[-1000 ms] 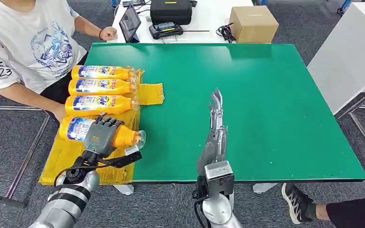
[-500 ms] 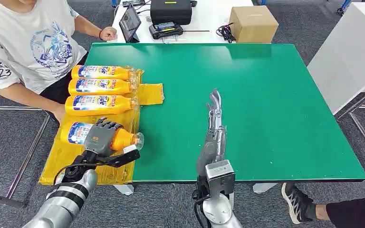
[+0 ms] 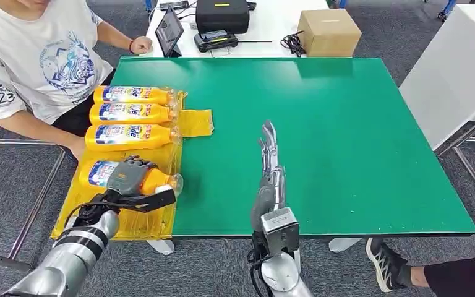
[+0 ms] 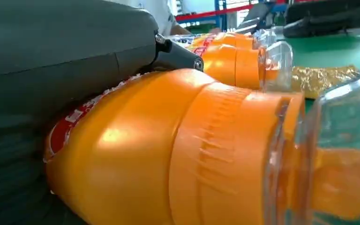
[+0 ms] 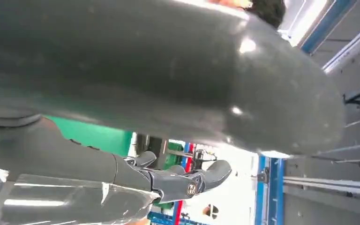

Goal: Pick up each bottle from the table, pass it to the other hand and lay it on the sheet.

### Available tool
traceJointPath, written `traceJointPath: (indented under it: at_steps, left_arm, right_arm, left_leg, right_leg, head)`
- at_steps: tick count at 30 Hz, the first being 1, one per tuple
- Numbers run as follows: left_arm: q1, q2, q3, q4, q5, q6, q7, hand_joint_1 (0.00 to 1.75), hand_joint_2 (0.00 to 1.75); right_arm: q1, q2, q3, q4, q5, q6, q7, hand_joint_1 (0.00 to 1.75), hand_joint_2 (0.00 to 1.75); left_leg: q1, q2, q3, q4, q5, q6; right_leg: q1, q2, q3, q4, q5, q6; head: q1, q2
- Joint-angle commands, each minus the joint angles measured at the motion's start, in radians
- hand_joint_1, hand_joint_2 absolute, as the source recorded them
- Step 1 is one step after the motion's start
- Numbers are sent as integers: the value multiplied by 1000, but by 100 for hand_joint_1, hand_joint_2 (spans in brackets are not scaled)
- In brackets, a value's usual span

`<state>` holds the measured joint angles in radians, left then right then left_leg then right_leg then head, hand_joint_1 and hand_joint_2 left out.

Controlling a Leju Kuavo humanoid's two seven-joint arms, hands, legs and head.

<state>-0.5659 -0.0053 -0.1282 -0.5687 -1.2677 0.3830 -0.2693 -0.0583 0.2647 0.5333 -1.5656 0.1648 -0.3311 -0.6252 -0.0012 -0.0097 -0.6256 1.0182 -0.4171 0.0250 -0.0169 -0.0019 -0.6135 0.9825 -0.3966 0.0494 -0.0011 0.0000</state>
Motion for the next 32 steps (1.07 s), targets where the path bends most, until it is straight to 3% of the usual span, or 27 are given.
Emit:
traceJointPath:
  at_steps: [1,4,5,8,9,18,26,29,32]
  left_arm:
    - [-11,40,-22,158,-18,-46,30,23,175]
    - [-13,37,-21,158,-18,-47,31,23,175]
    - [-17,33,-10,162,-3,-75,33,0,175]
    - [-3,22,26,137,66,-117,-26,0,175]
    - [-1,20,31,133,86,-144,-45,0,0]
    - [18,26,67,120,246,-327,-121,0,0]
    - [48,-3,210,37,577,-557,-240,0,0]
    - [67,-33,226,-32,676,-498,-275,0,0]
    - [71,-96,255,-104,739,-237,-338,0,0]
  right_arm:
    - [-46,-20,11,91,-15,11,1,0,0]
    - [-46,-20,11,91,-15,11,1,0,0]
    - [-46,-20,12,91,-15,14,1,0,0]
    - [-49,-16,14,103,-14,19,2,0,0]
    - [-51,-16,15,107,-15,22,2,0,0]
    - [-45,4,3,109,-8,47,14,0,0]
    - [-53,17,0,160,-8,47,7,0,0]
    - [-67,2,16,191,-26,27,-16,0,0]
    - [-75,-5,35,203,-33,11,-18,0,0]
  left_leg:
    - [1,6,8,-2,-2,-2]
    - [1,5,9,-2,-1,-2]
    - [1,4,9,-2,-1,-1]
    - [2,6,11,-2,-1,-2]
    - [1,5,10,-2,-1,-1]
    - [0,-1,14,-2,0,-1]
    - [1,-3,18,-3,1,-2]
    - [0,-4,18,-2,1,-1]
    - [1,-3,17,-2,1,-2]
  right_leg:
    - [1,5,5,-2,0,-3]
    - [1,4,7,-2,0,-3]
    - [1,3,7,-2,1,-2]
    - [2,5,9,-2,1,-4]
    - [1,5,8,-2,2,-4]
    - [0,1,14,-1,0,-4]
    - [1,-1,18,-3,-1,-6]
    - [0,-2,18,-2,-1,-5]
    - [1,-2,17,-2,0,-5]
  head:
    - [0,0]
    - [0,0]
    - [0,0]
    - [0,0]
    - [0,0]
    - [0,0]
    - [0,0]
    - [0,0]
    - [0,0]
